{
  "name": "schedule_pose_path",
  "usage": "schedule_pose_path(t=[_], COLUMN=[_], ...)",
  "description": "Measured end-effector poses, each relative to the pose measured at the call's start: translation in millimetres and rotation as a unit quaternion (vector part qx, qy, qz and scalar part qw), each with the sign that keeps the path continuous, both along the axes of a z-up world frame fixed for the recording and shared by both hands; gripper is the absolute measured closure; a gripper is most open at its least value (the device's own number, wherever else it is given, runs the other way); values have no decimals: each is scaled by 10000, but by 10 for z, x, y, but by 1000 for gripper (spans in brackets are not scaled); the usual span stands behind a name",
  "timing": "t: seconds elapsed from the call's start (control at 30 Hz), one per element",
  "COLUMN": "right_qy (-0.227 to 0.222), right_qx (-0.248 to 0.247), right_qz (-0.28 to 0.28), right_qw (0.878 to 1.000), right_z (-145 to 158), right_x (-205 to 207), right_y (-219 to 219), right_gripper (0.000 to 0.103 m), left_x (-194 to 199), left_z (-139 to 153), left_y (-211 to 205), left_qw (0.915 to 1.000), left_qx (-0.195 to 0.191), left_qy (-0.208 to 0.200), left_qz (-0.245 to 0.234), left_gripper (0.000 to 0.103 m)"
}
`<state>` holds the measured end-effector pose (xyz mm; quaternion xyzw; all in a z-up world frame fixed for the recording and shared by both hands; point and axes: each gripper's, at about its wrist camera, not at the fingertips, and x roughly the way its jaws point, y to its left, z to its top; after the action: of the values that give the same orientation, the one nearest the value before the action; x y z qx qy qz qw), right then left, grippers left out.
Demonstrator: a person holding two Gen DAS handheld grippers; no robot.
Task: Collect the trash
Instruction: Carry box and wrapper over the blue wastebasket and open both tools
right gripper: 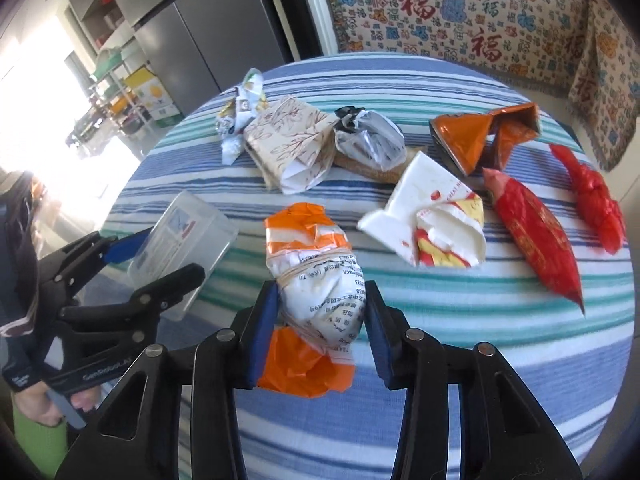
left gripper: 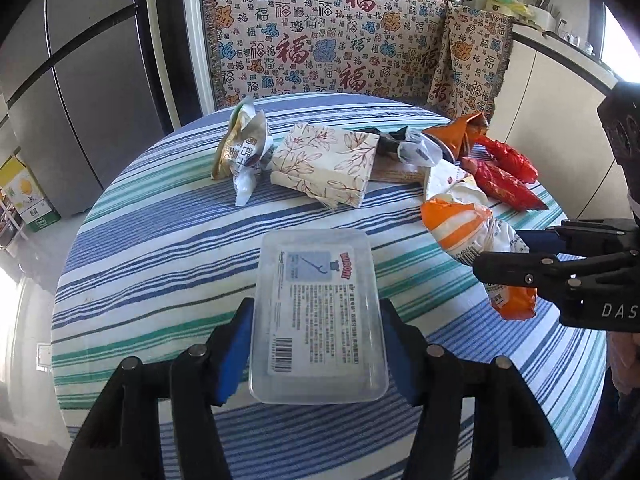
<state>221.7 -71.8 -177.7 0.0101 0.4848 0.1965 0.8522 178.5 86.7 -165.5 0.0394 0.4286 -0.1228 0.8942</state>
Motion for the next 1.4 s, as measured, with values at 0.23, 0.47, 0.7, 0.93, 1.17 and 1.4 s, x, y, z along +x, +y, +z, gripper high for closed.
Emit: schedule_pose_path(t=[0.23,0.47,0.7,0.93,1.17,1.4], right_qy=[-123,-214,-311,-359,-406,-504], right_qx=[21,88,205,317,392,393], right_qz=[-345,-743,-986,-1195,-1314,-1522], right_qw=[9993,9970,9944,9917,9897,9863], right_z=[101,151,192,206,242,301], right_x=[-296,-501,-654,-752,-810,-902], right_y=[-300,-673,-993,-1253,-1434,-1736], right_gripper=[60,60,60,60,60,60], left_x=[-263,-429,-526,-570,-599,-624], left_z=[85,202,288,352,399,451], left_y=[-176,-575,-951,-1255,-1511,-1823], left_qw=[9997,9987,9972,9958,9942,9911], left_qx=[-205,-263,-209,-139,-90,-178], left_qy=[-54,-156,-269,-317,-372,-343], left_qz=[-120,-412,-669,-853,-1010,-1272], left_gripper=[42,42,42,42,42,42])
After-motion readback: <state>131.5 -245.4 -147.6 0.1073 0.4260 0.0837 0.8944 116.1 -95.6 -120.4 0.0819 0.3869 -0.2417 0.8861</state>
